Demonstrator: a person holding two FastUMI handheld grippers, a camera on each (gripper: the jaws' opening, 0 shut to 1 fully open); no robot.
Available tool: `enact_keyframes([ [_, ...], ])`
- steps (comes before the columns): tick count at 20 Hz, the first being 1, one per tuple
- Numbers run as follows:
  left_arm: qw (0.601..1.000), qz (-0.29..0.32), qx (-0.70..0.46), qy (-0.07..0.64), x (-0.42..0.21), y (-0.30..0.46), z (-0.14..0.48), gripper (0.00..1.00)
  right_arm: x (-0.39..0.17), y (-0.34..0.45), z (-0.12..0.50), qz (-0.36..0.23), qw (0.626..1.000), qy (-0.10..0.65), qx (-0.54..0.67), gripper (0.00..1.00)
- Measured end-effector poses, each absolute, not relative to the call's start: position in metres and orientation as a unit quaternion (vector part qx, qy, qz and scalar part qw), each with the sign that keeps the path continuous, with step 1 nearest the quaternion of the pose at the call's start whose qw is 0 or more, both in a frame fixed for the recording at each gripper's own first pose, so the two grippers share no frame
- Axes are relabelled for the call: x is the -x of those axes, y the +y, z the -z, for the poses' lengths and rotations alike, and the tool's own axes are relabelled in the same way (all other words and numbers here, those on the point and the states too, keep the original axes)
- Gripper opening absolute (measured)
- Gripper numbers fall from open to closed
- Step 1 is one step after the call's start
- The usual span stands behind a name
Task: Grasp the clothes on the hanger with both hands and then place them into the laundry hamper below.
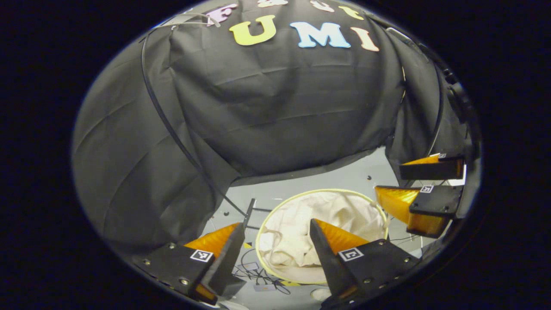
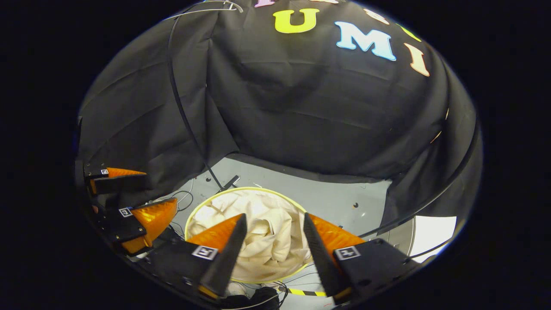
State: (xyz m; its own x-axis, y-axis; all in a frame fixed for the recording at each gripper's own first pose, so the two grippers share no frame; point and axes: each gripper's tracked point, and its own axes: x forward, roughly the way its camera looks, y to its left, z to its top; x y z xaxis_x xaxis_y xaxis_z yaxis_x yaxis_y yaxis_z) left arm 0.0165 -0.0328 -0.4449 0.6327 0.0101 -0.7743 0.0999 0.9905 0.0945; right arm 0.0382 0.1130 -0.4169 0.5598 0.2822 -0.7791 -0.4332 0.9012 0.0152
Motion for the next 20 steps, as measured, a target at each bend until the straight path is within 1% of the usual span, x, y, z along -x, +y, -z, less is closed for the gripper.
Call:
enact_keyframes([
  [1,0.904,0.022,-0.063,0.423,-0.015,-0.030,0.440,0.90,-0.040,0.111,0.412,-0.200,0.883,0.415,0.093,0.98],
  [2,0.907,0.019,-0.060,0.415,-0.016,-0.030,0.434,0.90,-0.042,0.109,0.404,-0.197,0.887,0.406,0.094,1.00],
  [6,0.924,0.012,-0.050,0.379,-0.021,-0.019,0.397,0.90,-0.043,0.102,0.362,-0.179,0.910,0.367,0.078,1.00],
  [8,0.932,0.011,-0.048,0.359,-0.022,-0.013,0.375,0.90,-0.047,0.097,0.336,-0.169,0.921,0.345,0.062,0.98],
  [10,0.941,0.008,-0.038,0.338,-0.027,-0.010,0.350,0.91,-0.049,0.089,0.311,-0.163,0.931,0.322,0.052,1.00],
  [13,0.954,0.001,-0.019,0.298,-0.042,-0.006,0.304,0.91,-0.056,0.071,0.272,-0.152,0.946,0.283,0.048,0.99],
  [14,0.959,0.000,-0.015,0.284,-0.044,-0.005,0.288,0.91,-0.057,0.066,0.258,-0.149,0.950,0.271,0.044,0.97],
  [15,0.963,0.000,-0.010,0.270,-0.049,-0.007,0.270,0.91,-0.055,0.058,0.245,-0.143,0.954,0.259,0.041,0.99],
  [16,0.967,0.000,-0.005,0.256,-0.051,-0.008,0.253,0.90,-0.054,0.048,0.228,-0.132,0.960,0.242,0.040,0.99],
  [17,0.970,-0.001,0.000,0.243,-0.055,-0.010,0.235,0.91,-0.054,0.040,0.214,-0.124,0.965,0.226,0.039,0.99],
  [18,0.973,-0.003,0.004,0.229,-0.057,-0.009,0.216,0.90,-0.055,0.033,0.198,-0.119,0.970,0.209,0.036,0.97],
  [20,0.980,-0.007,0.011,0.198,-0.061,-0.006,0.179,0.90,-0.050,0.020,0.166,-0.117,0.975,0.184,0.032,0.97],
])
